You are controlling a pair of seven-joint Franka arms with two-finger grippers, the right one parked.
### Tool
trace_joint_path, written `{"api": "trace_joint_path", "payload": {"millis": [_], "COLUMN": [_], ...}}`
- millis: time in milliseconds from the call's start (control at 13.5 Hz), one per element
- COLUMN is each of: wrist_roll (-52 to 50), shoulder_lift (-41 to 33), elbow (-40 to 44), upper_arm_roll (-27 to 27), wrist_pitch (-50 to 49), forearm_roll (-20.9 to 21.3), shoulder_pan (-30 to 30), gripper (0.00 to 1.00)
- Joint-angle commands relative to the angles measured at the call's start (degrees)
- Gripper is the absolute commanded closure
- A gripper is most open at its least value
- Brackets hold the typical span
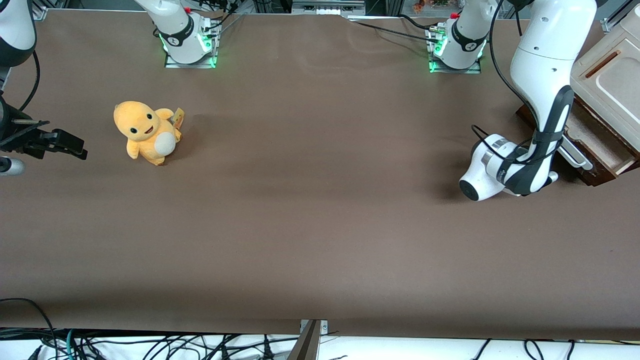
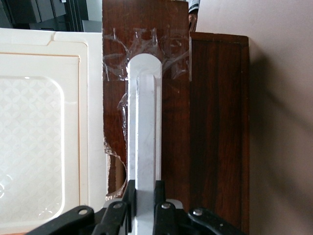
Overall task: Open lower drawer with left arm only
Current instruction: 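Pull the gripped handle outward, sliding the lower drawer open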
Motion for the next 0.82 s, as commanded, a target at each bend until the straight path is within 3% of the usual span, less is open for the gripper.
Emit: {"api": "trace_joint_path", "payload": {"millis": [0, 743], "wrist_roll": [0.1, -0.4], "shoulder_lift": [1.4, 1.8], "elbow": [3.7, 3.7], "upper_arm_roll": [0.3, 0.3], "wrist_pitch": [-3.0, -3.0], "forearm_roll": [-3.1, -3.5], "shoulder_pan": [-2.9, -3.1], "gripper": [1.0, 1.0]}}
